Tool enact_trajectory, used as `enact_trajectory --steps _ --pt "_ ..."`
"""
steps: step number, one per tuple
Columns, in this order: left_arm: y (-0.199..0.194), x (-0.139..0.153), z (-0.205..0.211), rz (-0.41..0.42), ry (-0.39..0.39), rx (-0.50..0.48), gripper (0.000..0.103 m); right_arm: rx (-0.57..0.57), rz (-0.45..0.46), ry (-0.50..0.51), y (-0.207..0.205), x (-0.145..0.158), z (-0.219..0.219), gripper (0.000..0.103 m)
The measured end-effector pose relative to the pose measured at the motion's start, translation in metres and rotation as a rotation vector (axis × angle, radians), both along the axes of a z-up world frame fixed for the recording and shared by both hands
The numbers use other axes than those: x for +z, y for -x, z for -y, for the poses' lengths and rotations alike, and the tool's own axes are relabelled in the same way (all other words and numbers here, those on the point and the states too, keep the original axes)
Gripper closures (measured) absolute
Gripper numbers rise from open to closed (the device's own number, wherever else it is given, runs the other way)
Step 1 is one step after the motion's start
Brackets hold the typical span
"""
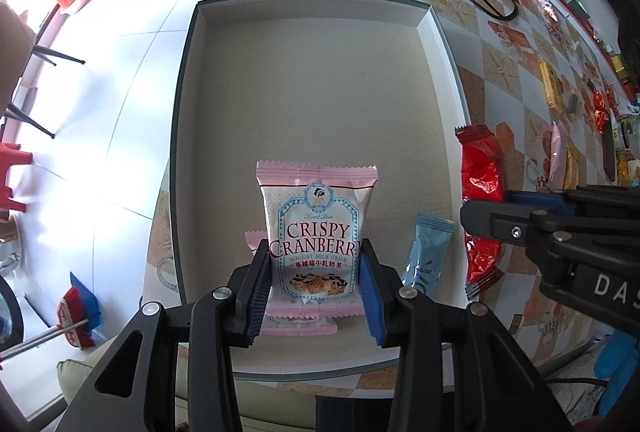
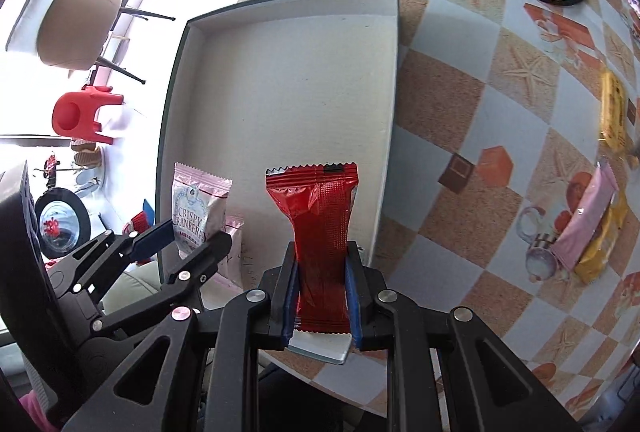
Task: Organize snacks
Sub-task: 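Carry both packets into the white tray and open both tools, then withdraw both tools from the tray toward the remaining pink and yellow packets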
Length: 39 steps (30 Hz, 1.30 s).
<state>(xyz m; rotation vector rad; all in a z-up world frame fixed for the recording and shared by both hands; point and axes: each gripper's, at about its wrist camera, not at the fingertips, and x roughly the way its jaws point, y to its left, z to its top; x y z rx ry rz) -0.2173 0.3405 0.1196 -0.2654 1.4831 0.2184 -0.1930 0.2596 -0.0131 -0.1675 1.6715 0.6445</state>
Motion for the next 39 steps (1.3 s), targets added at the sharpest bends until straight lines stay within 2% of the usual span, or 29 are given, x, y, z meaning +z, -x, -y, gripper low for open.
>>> enact_trajectory --steps 9,10,12,13,14,15,16,18,20,21,22,23,30,39 --pt "0.004 -0.005 -0.002 -0.018 -0.004 -0.004 0.057 0.019 -0.008 0.014 0.0 -0.006 -0.011 0.081" --pt "0.004 -0.005 -0.002 -0.019 -0.008 -0.005 0.054 0.021 -0.008 0.016 0.001 -0.006 -0.012 0.081" --pt "0.005 -0.006 -0.001 -0.026 -0.012 -0.006 0.04 0.021 -0.01 0.023 0.002 -0.006 -0.012 0.081" --pt "0.005 -0.005 -0.001 -0.027 -0.014 -0.002 0.026 0.017 -0.012 0.029 0.001 -0.007 -0.011 0.08" --pt "0.005 -0.005 0.0 -0.023 -0.015 0.001 0.022 0.012 -0.013 0.03 0.002 -0.007 -0.01 0.078" --pt "0.005 -0.004 0.001 -0.016 -0.014 0.003 0.022 0.007 -0.013 0.031 0.002 -0.007 -0.011 0.069" --pt "0.004 -0.004 0.001 -0.016 -0.01 0.002 0.022 0.005 -0.01 0.032 0.002 -0.006 -0.011 0.05" --pt "0.003 -0.004 0.002 -0.026 -0.009 -0.003 0.022 -0.003 0.01 0.031 0.001 -0.003 -0.008 0.032" --pt "0.001 -0.005 0.004 -0.033 -0.012 -0.009 0.022 -0.007 0.021 0.039 0.0 -0.001 -0.005 0.032" --pt "-0.001 -0.005 0.005 -0.036 -0.013 -0.011 0.022 -0.011 0.023 0.045 -0.001 -0.002 -0.003 0.026" --pt "-0.002 -0.004 0.007 -0.037 -0.013 -0.012 0.022 -0.021 0.028 0.052 -0.002 -0.002 0.001 0.009" --pt "-0.004 -0.004 0.008 -0.036 -0.013 -0.014 0.022 -0.038 0.038 0.056 -0.004 -0.002 0.006 0.002" --pt "-0.022 0.004 0.027 -0.023 -0.016 -0.049 0.022 -0.17 0.033 0.129 -0.021 -0.016 0.065 0.0" --pt "-0.04 0.014 0.071 0.001 -0.014 -0.149 0.022 -0.456 -0.013 0.25 -0.04 -0.044 0.188 0.0"
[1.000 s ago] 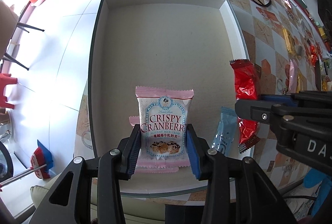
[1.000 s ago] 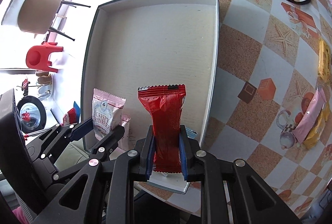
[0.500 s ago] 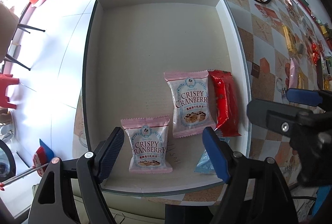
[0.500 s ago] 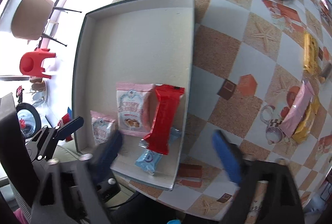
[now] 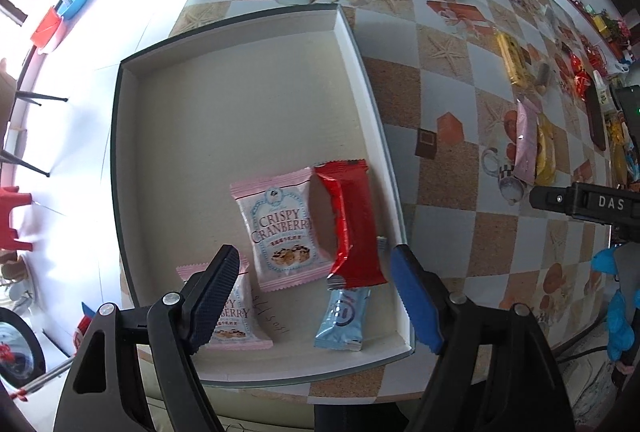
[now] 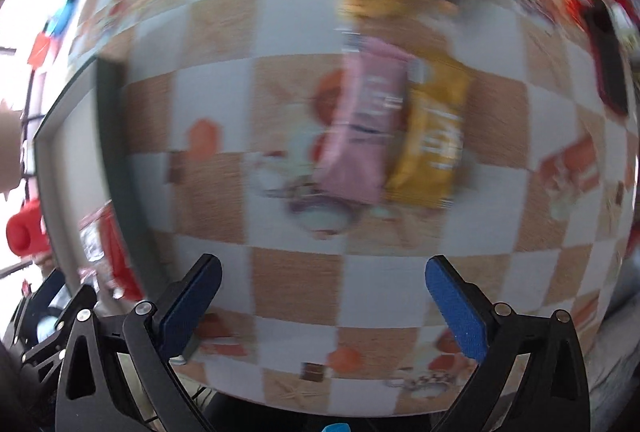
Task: Organize snacks
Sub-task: 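Withdraw both tools from the tray toward the remaining pink and yellow packets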
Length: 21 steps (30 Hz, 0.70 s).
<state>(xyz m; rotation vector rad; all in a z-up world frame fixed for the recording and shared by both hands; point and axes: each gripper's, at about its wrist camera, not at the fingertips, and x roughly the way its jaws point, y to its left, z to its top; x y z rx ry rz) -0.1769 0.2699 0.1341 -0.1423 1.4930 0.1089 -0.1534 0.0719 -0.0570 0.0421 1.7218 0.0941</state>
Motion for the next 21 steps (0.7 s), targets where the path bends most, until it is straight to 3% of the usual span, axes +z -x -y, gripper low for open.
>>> enact_trajectory --steps 11,21 --pt "-0.01 -0.003 0.039 -0.024 -0.001 -0.073 0.022 -0.231 -0.005 0.041 -0.022 -0.016 0.112 0.0" --pt "-0.021 -0.003 0.077 -0.055 -0.027 -0.129 0.022 -0.329 0.188 0.042 -0.111 0.021 0.186 0.0"
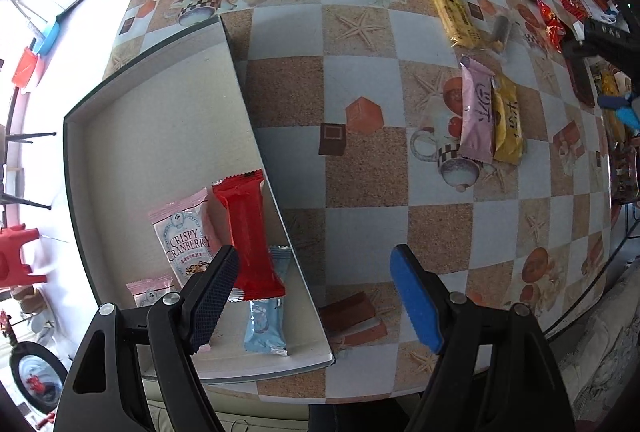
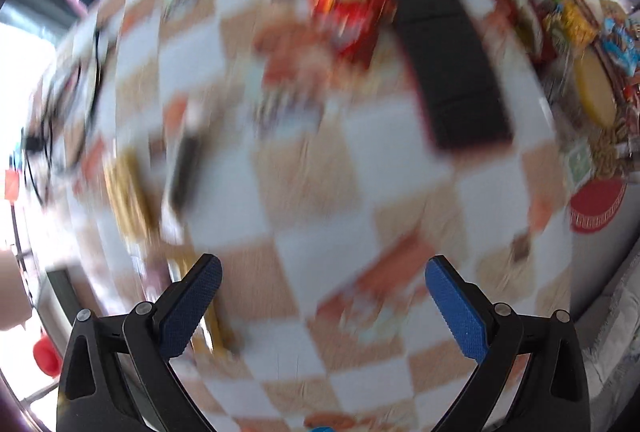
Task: Organize snacks
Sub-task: 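Withdraw both tools from the tray toward the remaining pink and yellow packets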
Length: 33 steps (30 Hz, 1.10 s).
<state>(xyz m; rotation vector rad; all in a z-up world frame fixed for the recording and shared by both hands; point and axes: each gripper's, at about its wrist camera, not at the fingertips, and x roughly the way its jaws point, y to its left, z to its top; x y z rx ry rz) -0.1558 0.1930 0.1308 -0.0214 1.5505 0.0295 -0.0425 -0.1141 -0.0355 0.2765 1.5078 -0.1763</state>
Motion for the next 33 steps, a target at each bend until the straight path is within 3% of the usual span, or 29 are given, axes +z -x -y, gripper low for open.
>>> enact_trajectory --steps 4,9,12,17,21,25,33 --pt "-0.001 -0.002 0.012 -0.012 -0.013 0.003 0.022 -0.009 0.037 0.016 -0.044 0.003 0.021 0.0" --pt "-0.001 -0.011 0.028 -0.051 -0.023 0.003 0.022 0.03 0.07 0.052 -0.072 -0.008 0.0 0.001" --pt "0.0 -0.015 0.037 -0.07 -0.032 0.002 0.022 0.056 0.072 0.054 -0.086 -0.018 0.002 0.02" --pt "0.001 -0.017 0.051 -0.085 -0.049 -0.003 0.022 0.05 0.051 0.033 -0.1 -0.037 0.013 0.021" --pt "0.0 -0.02 0.055 -0.09 -0.056 -0.003 0.022 0.038 0.023 0.001 -0.1 -0.051 0.022 0.07" --pt "-0.008 -0.017 0.06 -0.081 -0.053 -0.02 0.022 0.049 0.04 -0.019 -0.091 -0.051 0.026 0.088" --pt "-0.045 -0.023 0.085 -0.051 -0.034 -0.069 0.022 0.151 0.022 -0.064 -0.03 -0.055 0.014 0.09"
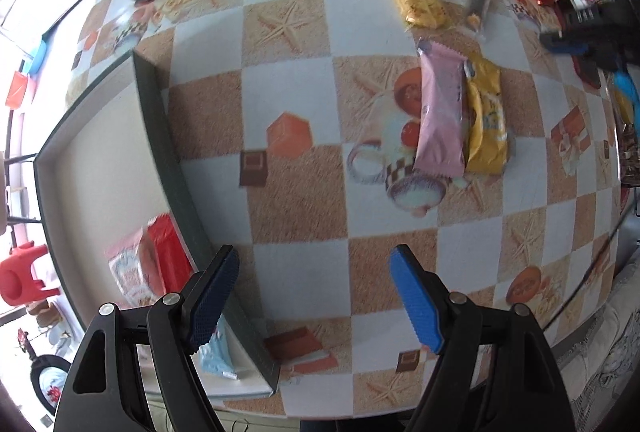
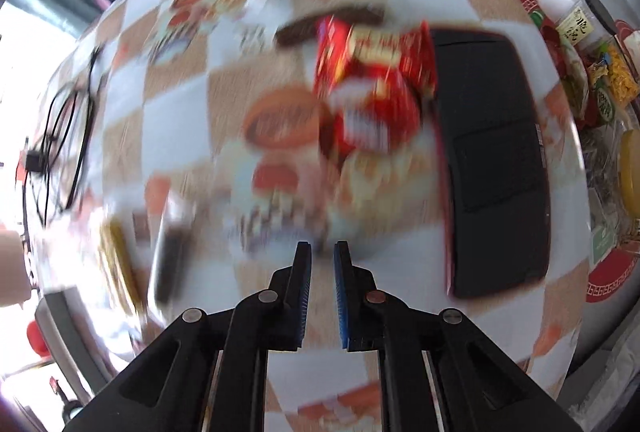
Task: Organize snacks
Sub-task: 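Withdraw both tools from the tray toward the remaining pink and yellow packets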
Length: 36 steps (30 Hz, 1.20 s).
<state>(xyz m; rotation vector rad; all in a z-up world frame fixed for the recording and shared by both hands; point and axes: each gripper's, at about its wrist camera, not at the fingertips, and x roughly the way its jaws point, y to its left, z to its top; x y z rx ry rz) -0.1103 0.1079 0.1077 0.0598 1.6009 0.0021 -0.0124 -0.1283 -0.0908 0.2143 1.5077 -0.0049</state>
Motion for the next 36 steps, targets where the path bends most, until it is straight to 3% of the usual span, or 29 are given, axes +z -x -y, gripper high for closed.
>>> enact_trajectory --steps 8,12,14,15,16,18,22,24,29,32,36 --pt "-0.047 -0.006 0.023 0.039 0.033 -0.015 0.022 0.06 -0.032 -0.036 0.071 -0.003 -0.005 0.09" --pt "-0.07 -0.01 0.028 0.047 0.033 -0.023 0.022 0.036 -0.015 -0.07 0.076 0.004 0.006 0.089" --pt "-0.08 -0.011 0.027 0.049 0.032 -0.015 0.022 -0.042 0.001 -0.112 0.063 0.01 0.024 0.073" --pt "-0.083 -0.009 0.026 0.054 0.036 -0.008 0.022 -0.082 0.01 -0.131 0.055 0.013 0.033 0.038" --pt "-0.084 -0.008 0.026 0.057 0.037 -0.004 0.022 -0.153 0.039 -0.153 0.046 0.018 0.047 0.02" --pt "-0.083 -0.003 0.022 0.061 0.037 0.003 0.022 -0.238 0.082 -0.171 0.028 0.028 0.065 0.02" --pt "-0.067 0.0 0.011 0.053 0.03 0.035 0.022 -0.366 0.083 -0.201 -0.011 0.028 0.089 0.02" --pt "-0.05 -0.002 -0.002 0.051 0.035 0.063 0.022 -0.405 0.076 -0.201 -0.027 0.027 0.076 0.022" --pt "-0.019 0.002 -0.017 0.052 0.027 0.091 0.022 -0.393 0.031 -0.161 -0.059 0.007 0.056 0.043" --pt "-0.017 0.003 -0.02 0.061 0.023 0.08 0.022 -0.399 -0.004 -0.146 -0.062 -0.003 0.052 0.073" --pt "-0.037 0.001 -0.021 0.071 0.039 0.066 0.022 -0.358 -0.001 -0.139 -0.051 -0.003 0.048 0.078"
